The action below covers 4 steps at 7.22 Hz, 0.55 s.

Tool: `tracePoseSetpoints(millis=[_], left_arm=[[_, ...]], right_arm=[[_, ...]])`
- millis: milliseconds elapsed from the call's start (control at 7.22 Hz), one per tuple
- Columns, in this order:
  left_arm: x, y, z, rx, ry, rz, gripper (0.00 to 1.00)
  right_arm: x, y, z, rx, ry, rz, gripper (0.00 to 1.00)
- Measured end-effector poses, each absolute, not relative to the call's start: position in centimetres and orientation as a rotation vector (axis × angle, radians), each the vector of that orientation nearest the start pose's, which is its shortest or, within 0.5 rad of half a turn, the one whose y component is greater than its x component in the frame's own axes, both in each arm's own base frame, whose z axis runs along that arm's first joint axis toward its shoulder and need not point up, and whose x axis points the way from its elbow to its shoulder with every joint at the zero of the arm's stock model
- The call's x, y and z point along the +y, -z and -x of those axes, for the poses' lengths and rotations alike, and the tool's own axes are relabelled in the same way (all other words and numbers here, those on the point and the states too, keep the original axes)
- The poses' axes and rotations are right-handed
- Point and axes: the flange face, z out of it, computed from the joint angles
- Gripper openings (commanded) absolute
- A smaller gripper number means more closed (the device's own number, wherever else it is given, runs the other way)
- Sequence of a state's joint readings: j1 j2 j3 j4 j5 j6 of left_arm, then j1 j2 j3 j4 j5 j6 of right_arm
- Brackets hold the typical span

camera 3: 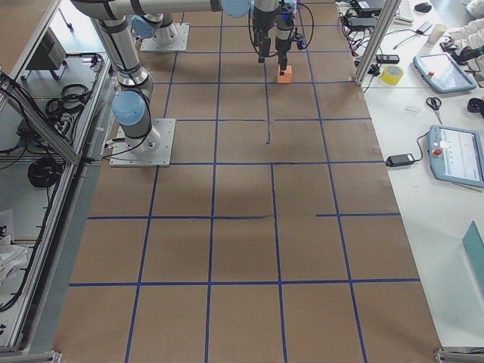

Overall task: Arrange blocks in a line
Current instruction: 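Lower the left gripper onto the orange cube and close on it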

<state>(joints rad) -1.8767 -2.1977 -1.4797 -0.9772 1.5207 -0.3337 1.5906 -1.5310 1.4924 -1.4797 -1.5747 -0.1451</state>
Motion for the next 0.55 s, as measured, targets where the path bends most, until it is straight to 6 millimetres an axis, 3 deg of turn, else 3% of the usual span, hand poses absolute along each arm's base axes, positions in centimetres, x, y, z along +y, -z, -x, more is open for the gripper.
tracePoseSetpoints(millis=[554], left_arm=[[-62.7,-18.9,34.4,3.208,0.103,0.026,0.97]], right_arm=[[-50.5,-50.2,-14.0,3.146,-0.003,0.248,1.00]])
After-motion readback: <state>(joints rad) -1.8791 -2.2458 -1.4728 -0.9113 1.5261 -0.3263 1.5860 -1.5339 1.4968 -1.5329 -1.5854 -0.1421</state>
